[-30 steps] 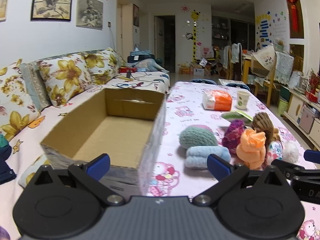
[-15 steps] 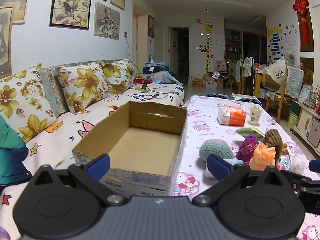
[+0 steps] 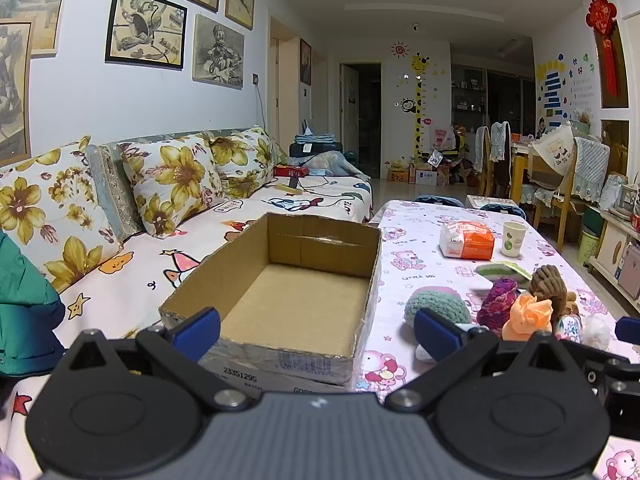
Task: Organize soft objects
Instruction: 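Move both tools toward the white fluffy items on the table, then grasp the white fluffy ring with the left tool while the right grasps the white pompom ball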
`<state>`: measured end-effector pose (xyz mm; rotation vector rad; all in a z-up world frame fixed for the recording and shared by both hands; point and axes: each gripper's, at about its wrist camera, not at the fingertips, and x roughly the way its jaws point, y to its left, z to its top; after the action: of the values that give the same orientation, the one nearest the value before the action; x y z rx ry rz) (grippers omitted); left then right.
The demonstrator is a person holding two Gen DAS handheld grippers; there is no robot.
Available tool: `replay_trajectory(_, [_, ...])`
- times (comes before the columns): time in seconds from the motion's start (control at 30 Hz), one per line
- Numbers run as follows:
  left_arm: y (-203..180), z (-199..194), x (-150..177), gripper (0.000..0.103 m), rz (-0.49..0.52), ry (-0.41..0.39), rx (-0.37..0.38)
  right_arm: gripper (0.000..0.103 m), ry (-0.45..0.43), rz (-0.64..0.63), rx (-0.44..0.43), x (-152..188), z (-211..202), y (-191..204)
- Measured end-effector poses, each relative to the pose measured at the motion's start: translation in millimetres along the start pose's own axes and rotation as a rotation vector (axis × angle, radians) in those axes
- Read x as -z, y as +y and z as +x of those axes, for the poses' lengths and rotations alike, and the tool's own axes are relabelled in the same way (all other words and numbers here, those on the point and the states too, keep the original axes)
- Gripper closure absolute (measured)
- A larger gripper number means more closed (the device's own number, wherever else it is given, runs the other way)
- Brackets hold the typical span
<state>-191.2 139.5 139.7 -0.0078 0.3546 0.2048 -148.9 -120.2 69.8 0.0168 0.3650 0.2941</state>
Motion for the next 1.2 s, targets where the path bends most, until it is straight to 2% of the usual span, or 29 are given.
replay_trajectory(0.17, [-3, 1, 1, 0.001, 0.012, -0.003, 0.009, 0.000, -0.004, 0.003, 0.000, 4, 0, -3])
replay_trajectory(0.57, [-32, 12, 13, 0.001, 0.062, 0.007, 0.098, 0.000, -0.016, 0.079, 0.055, 12, -9, -26])
replay_trajectory(0.83, [-74, 23, 30, 0.001, 0.138, 0.022, 0.232, 0.000, -0.020, 0.199, 0.113, 19, -21, -69])
replay_trajectory(1.2, [-144, 44, 55, 0.001, 0.277, 0.066, 0.455, 0.000, -0.002, 0.344, 0.215, 41, -28, -116])
